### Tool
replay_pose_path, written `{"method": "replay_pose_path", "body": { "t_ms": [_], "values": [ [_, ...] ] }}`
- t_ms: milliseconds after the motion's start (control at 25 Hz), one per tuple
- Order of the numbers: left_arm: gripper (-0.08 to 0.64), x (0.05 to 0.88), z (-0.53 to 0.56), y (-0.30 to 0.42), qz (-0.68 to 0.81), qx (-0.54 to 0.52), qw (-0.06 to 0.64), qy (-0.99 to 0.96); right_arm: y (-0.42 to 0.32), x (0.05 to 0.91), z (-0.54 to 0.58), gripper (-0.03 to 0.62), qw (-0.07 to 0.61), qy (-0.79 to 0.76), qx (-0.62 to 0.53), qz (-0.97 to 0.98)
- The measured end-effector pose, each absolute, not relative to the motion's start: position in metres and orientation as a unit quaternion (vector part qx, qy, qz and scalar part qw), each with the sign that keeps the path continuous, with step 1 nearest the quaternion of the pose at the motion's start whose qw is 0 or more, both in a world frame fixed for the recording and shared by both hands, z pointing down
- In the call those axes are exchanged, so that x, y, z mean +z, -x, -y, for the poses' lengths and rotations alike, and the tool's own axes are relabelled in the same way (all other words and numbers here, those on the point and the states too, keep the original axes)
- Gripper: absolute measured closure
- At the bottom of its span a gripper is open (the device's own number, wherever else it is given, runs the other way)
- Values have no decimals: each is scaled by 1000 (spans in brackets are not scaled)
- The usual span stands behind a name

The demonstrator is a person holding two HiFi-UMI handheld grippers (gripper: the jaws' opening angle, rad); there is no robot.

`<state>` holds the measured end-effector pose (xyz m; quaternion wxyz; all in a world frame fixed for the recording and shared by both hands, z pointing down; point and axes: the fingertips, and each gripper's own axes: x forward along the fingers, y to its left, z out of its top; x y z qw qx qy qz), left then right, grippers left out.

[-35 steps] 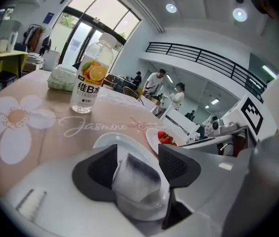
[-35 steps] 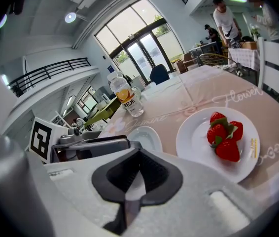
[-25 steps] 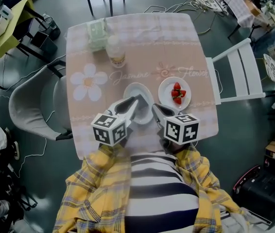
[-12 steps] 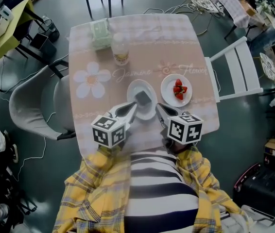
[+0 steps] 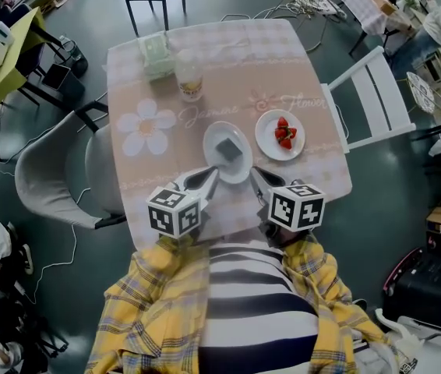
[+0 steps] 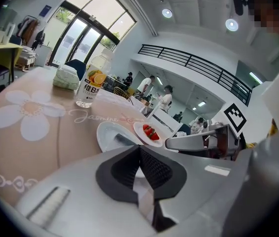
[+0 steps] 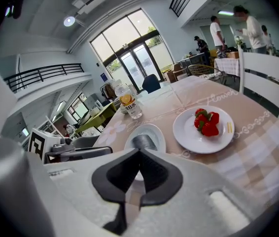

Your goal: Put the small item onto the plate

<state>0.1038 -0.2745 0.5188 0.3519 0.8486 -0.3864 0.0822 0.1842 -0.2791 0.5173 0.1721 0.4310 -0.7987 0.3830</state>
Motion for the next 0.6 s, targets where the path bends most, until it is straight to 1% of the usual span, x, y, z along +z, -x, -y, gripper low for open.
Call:
{"method": "replay_pose_path", "body": {
  "t_ms": [280,600],
  "values": [
    [557,518,253,-98,374,86,354,-853,-182,517,258,591,179,-432,372,802],
    [557,519,222,-78,374,87,357,-852,-198,519,226,591,194,-437,356,803]
  ]
}}
